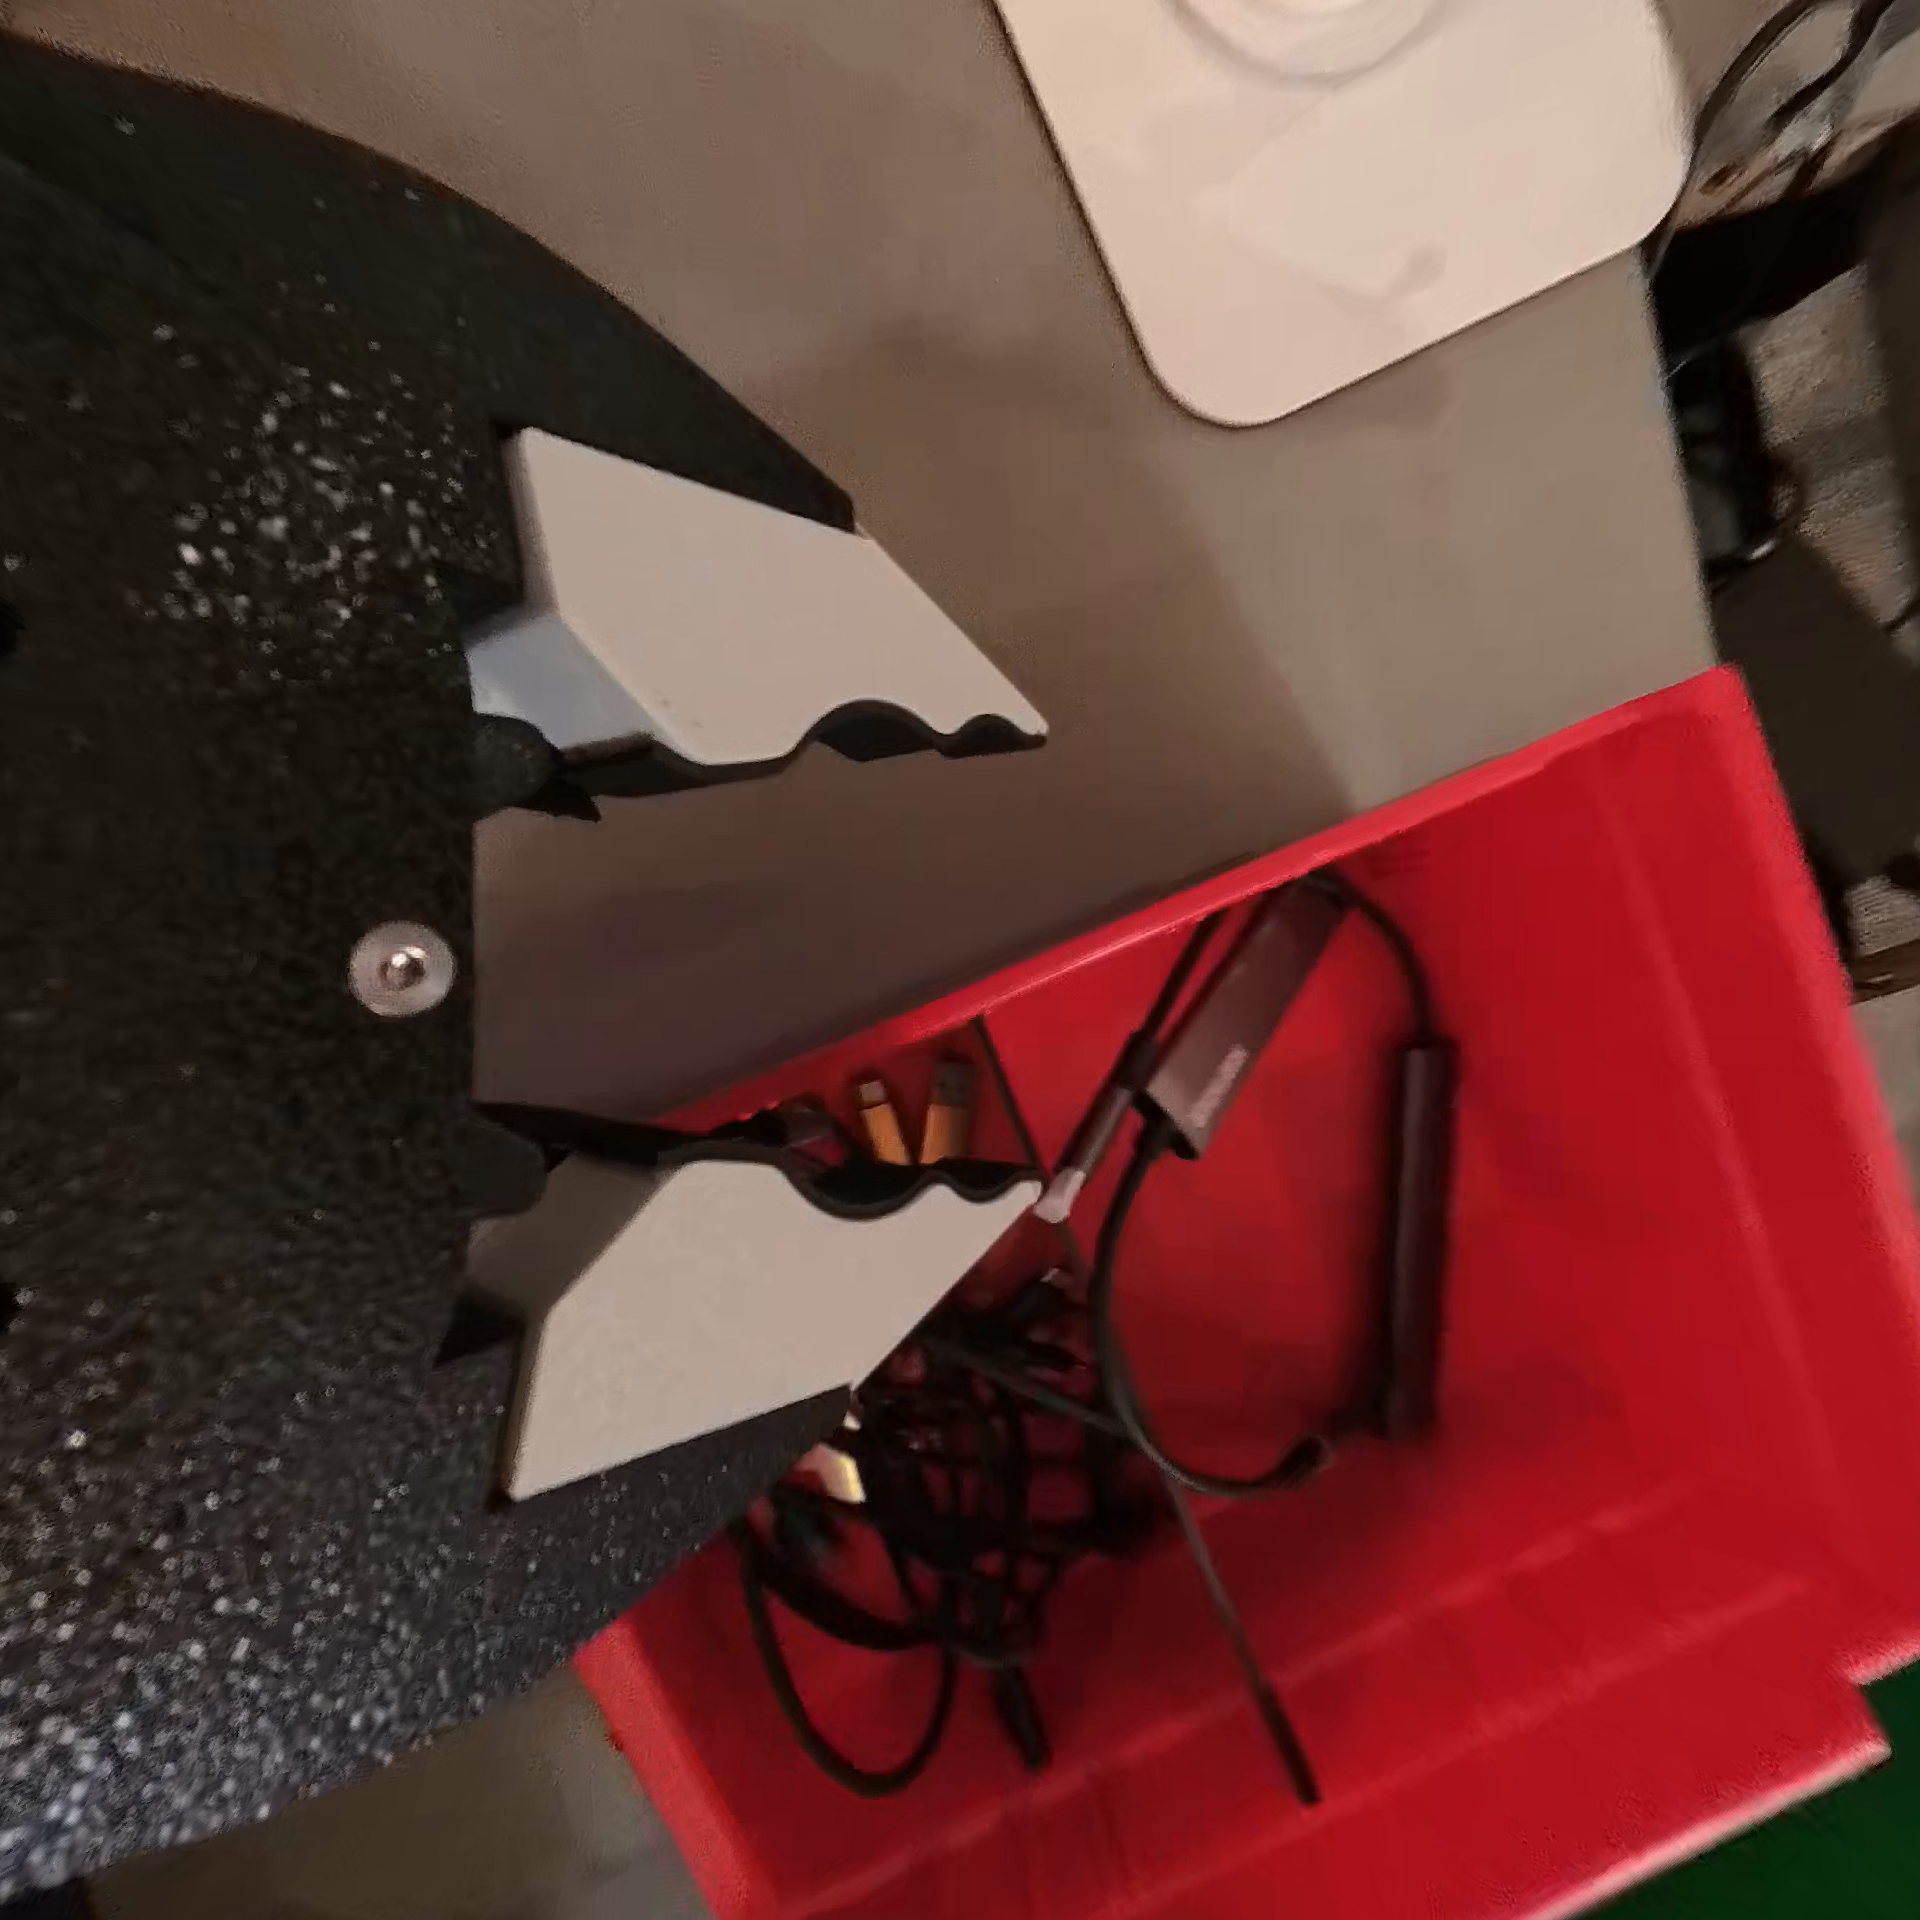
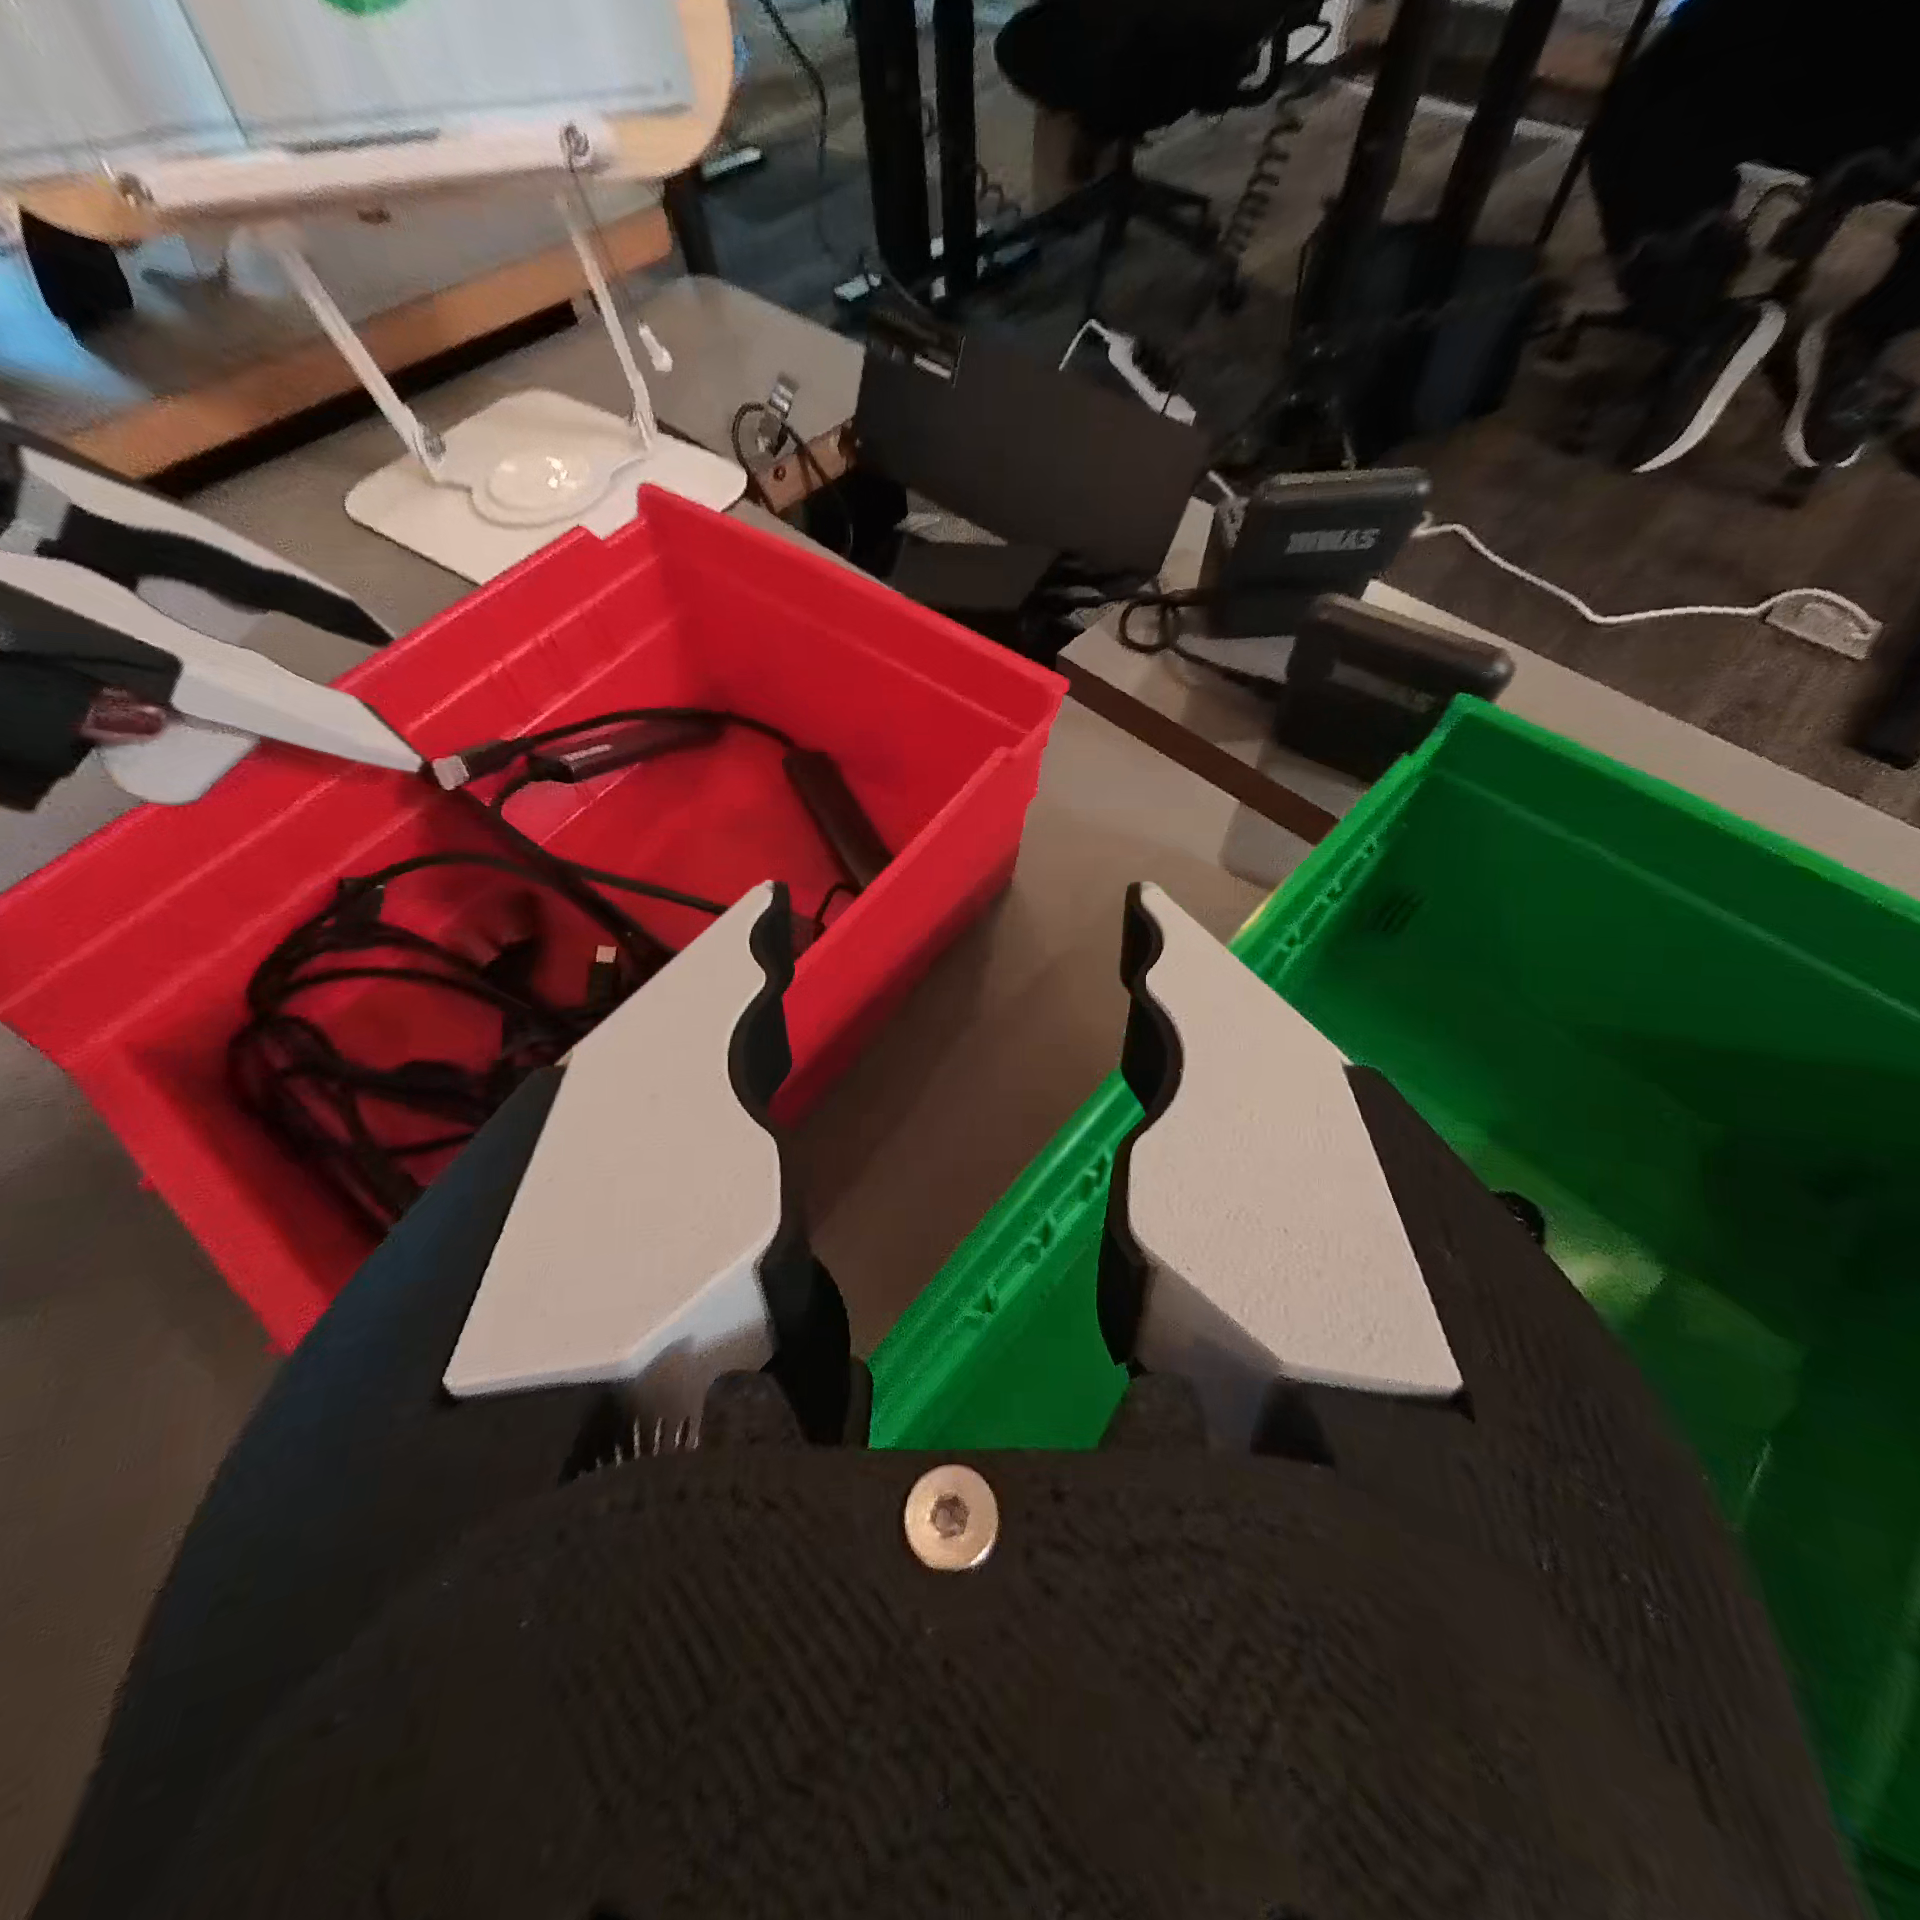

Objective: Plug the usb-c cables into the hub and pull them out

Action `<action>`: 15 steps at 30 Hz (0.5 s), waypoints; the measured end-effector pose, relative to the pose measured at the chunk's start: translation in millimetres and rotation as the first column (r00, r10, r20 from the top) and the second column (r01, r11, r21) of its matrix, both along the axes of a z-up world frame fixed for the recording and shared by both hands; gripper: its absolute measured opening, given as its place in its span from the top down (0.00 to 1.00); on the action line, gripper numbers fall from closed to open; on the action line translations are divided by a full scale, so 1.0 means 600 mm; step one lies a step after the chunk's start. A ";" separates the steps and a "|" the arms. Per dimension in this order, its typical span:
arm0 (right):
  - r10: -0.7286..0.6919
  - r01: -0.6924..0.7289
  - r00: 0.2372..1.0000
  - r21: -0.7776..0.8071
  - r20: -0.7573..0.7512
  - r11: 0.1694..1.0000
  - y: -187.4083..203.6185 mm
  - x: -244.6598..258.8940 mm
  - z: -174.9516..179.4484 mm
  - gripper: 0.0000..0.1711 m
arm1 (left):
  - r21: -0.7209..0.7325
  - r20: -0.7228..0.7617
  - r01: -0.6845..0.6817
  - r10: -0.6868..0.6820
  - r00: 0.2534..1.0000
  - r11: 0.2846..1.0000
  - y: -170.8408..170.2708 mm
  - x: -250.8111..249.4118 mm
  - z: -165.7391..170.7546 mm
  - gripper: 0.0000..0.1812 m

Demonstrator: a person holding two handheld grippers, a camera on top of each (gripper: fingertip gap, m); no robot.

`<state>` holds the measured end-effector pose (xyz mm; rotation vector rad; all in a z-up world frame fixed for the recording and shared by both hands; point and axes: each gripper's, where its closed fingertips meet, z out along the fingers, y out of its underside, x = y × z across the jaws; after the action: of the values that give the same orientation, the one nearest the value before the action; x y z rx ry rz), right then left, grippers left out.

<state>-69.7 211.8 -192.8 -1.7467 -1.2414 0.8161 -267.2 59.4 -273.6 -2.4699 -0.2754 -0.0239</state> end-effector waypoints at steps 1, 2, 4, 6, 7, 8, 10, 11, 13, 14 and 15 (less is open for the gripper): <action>0.006 -0.006 1.000 0.000 0.013 1.000 -0.004 -0.005 -0.003 0.64 | -0.027 0.012 0.015 -0.015 1.000 1.000 -0.005 0.006 -0.007 0.59; 0.014 -0.014 1.000 -0.002 0.020 1.000 -0.008 -0.009 -0.005 0.64 | -0.053 0.030 0.038 -0.036 0.999 0.998 -0.011 0.014 -0.012 0.61; 0.031 -0.031 0.999 -0.004 0.021 1.000 -0.015 -0.016 -0.005 0.65 | -0.095 0.057 0.080 -0.075 0.996 0.992 -0.024 0.029 -0.021 0.59; 0.044 -0.044 0.999 -0.007 0.017 0.999 -0.019 -0.019 -0.004 0.66 | -0.125 0.078 0.105 -0.095 0.992 0.987 -0.035 0.038 -0.026 0.57; 0.048 -0.048 0.999 -0.009 0.014 0.999 -0.021 -0.020 -0.003 0.66 | -0.139 0.090 0.118 -0.106 0.990 0.983 -0.039 0.043 -0.029 0.58; 0.049 -0.048 0.999 -0.011 0.011 0.999 -0.021 -0.020 -0.002 0.67 | -0.151 0.095 0.126 -0.112 0.989 0.980 -0.042 0.046 -0.032 0.58; 0.050 -0.050 0.999 -0.015 0.007 0.999 -0.021 -0.020 -0.002 0.67 | -0.153 0.114 0.148 -0.131 0.985 0.977 -0.040 0.054 -0.034 0.66; 0.050 -0.049 0.999 -0.019 0.006 0.999 -0.021 -0.019 -0.002 0.68 | -0.156 0.102 0.144 -0.129 0.986 0.977 -0.038 0.051 -0.036 0.70; 0.047 -0.047 0.999 -0.026 0.003 0.999 -0.020 -0.018 -0.002 0.68 | -0.175 0.057 0.114 -0.106 0.993 0.978 -0.035 0.039 -0.041 0.78; 0.045 -0.045 0.999 -0.026 0.000 0.999 -0.019 -0.018 -0.001 0.69 | -0.182 0.035 0.107 -0.102 0.994 0.978 -0.034 0.033 -0.044 0.80; 0.043 -0.043 0.999 -0.026 -0.002 0.999 -0.018 -0.018 -0.001 0.69 | -0.184 0.025 0.091 -0.088 0.996 0.979 -0.035 0.026 -0.045 0.83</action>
<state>-80.4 200.9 -193.3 -1.7450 -1.2766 0.8625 -251.8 38.7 -300.3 -2.6668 -0.1799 -0.0602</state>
